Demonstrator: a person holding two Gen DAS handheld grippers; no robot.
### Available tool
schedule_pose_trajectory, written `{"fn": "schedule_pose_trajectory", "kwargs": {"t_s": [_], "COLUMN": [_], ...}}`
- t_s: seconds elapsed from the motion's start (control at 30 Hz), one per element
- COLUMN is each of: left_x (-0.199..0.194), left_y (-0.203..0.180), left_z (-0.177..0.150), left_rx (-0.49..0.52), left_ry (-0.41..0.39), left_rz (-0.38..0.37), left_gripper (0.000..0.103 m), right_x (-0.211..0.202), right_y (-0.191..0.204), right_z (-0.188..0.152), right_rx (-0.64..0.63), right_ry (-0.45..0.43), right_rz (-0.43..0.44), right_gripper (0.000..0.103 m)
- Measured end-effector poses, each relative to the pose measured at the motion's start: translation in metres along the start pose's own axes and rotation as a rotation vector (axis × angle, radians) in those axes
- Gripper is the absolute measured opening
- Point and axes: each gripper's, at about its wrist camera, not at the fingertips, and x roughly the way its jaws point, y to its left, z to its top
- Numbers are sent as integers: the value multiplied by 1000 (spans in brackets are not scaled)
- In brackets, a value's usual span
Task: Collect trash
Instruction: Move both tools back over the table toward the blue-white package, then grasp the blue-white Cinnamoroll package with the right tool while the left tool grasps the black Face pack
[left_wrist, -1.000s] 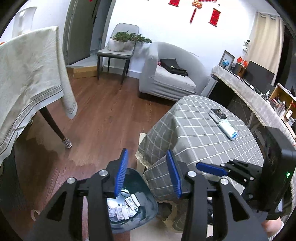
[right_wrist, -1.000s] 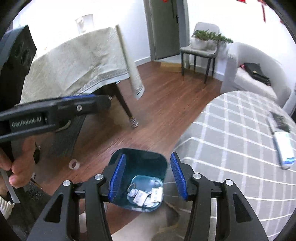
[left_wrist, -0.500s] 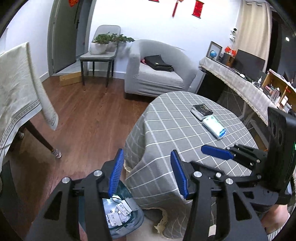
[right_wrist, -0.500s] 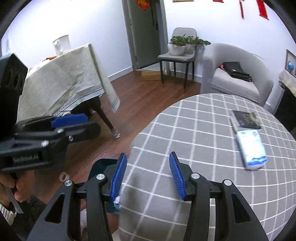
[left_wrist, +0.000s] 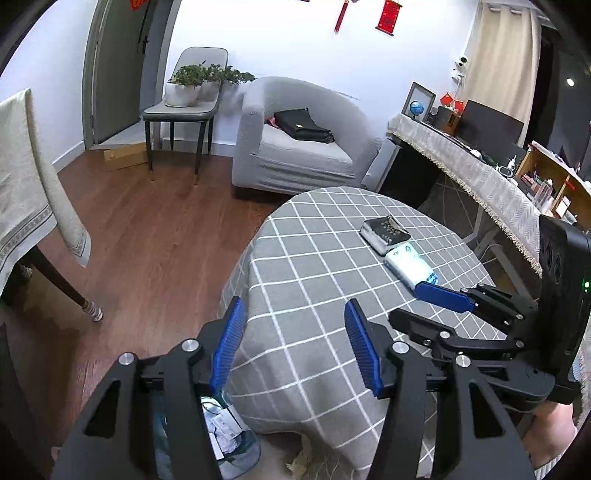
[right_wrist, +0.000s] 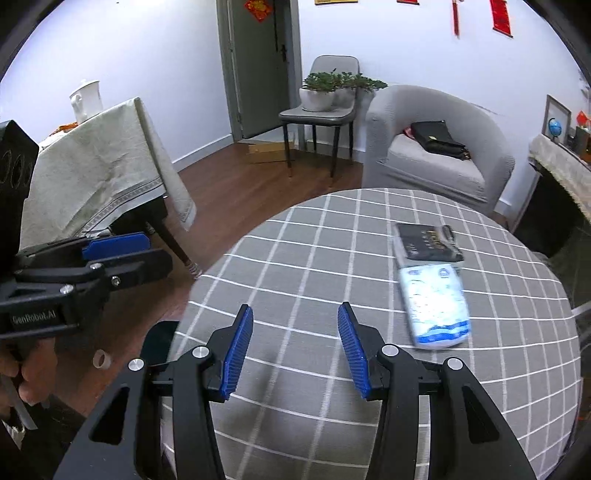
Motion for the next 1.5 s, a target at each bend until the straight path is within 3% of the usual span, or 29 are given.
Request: {"fn": "schedule_pose_trajectory", "kwargs": {"t_s": [0.1,0.37,0.67,0.93,1.13,1.5], "left_x": [5,21,47,73,98,141], "left_y": [-4,-23,-37,-51,-63,-111], "left_z": [5,15,25,36,42,46], "left_rx": [-8,18,54,61,30,-5], "left_ry": [-3,-14,4,12,55,109], "left_rz": [-12,-22,-5,-19,-18,9], "left_gripper": [66,81,88,88,89,89], "right_x": [-2,6,42,65,60,16], "right_y": [-19,-58,-87,-106,-115,-182], "right_z": [-2,-2,7,6,6,-13], "right_rx": [27,71,75,68,22,110], "right_ry": [2,13,94,168,166,123], "right_rz": [-32,-101,-125,-90,-56,-48], "right_gripper": [50,76,80,79,51,50]}}
